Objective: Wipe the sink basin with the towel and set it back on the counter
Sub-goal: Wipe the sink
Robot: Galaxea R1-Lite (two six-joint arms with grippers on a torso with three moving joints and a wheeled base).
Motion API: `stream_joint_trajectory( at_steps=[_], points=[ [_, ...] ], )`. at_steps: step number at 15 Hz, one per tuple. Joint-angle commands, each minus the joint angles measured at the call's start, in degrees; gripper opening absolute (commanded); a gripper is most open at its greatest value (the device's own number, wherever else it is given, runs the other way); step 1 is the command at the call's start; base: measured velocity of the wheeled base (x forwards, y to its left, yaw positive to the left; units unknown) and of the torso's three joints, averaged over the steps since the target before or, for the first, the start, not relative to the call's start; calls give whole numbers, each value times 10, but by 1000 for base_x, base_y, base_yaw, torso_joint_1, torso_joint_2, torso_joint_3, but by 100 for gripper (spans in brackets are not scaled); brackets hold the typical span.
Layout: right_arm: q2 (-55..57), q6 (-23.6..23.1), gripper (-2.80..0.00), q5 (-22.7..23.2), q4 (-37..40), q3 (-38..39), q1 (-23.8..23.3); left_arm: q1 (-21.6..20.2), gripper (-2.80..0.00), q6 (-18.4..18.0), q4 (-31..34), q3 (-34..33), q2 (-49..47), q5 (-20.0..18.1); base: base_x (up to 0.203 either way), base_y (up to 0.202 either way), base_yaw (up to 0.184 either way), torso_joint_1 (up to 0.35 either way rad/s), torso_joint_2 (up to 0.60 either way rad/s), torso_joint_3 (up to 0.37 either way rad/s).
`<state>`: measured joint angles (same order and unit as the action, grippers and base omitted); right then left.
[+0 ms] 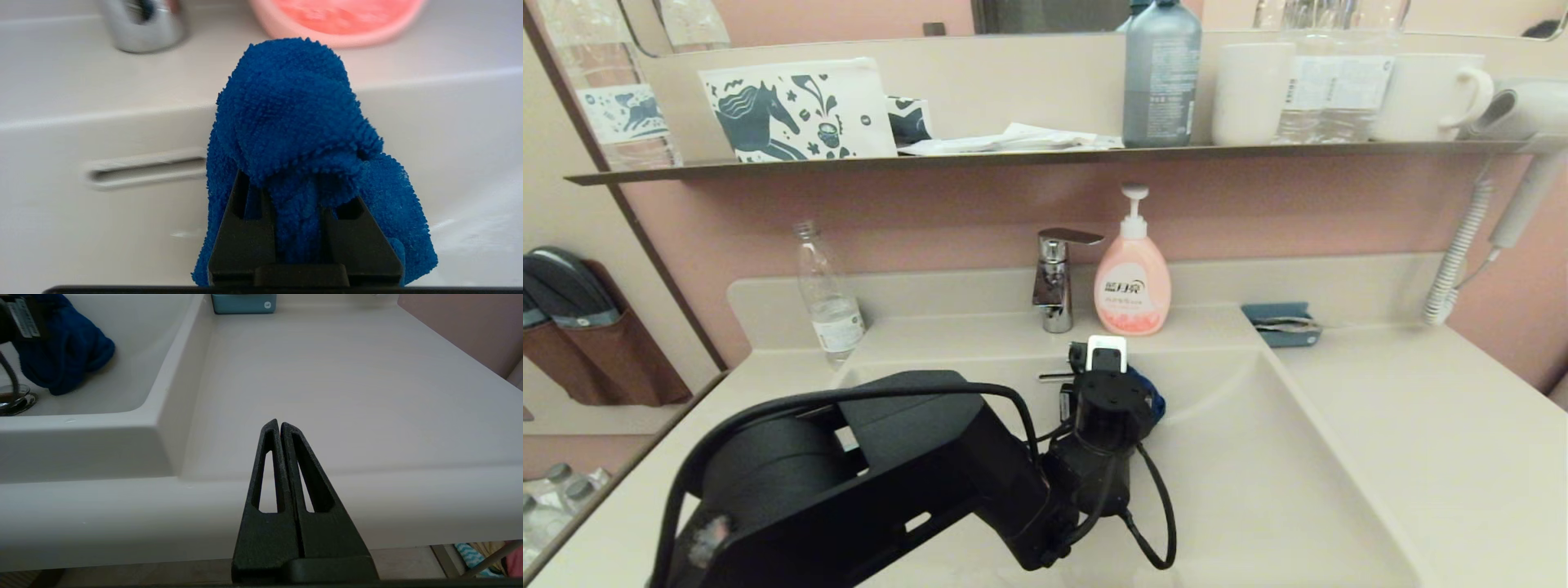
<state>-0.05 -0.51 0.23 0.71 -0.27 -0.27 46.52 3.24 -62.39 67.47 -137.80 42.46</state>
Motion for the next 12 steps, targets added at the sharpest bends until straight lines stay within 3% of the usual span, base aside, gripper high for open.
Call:
stream_joint_trajectory(
  at_steps=[1, 12],
  points=[
    [0, 0, -280, 0, 0, 0, 0, -21, -280, 0, -10, -31, 26, -6, 0, 0, 0, 0, 0, 0],
    [0, 0, -280, 0, 0, 0, 0, -139, -280, -15, -152, -201, 36, -66, 0, 0, 0, 0, 0, 0]
  ],
)
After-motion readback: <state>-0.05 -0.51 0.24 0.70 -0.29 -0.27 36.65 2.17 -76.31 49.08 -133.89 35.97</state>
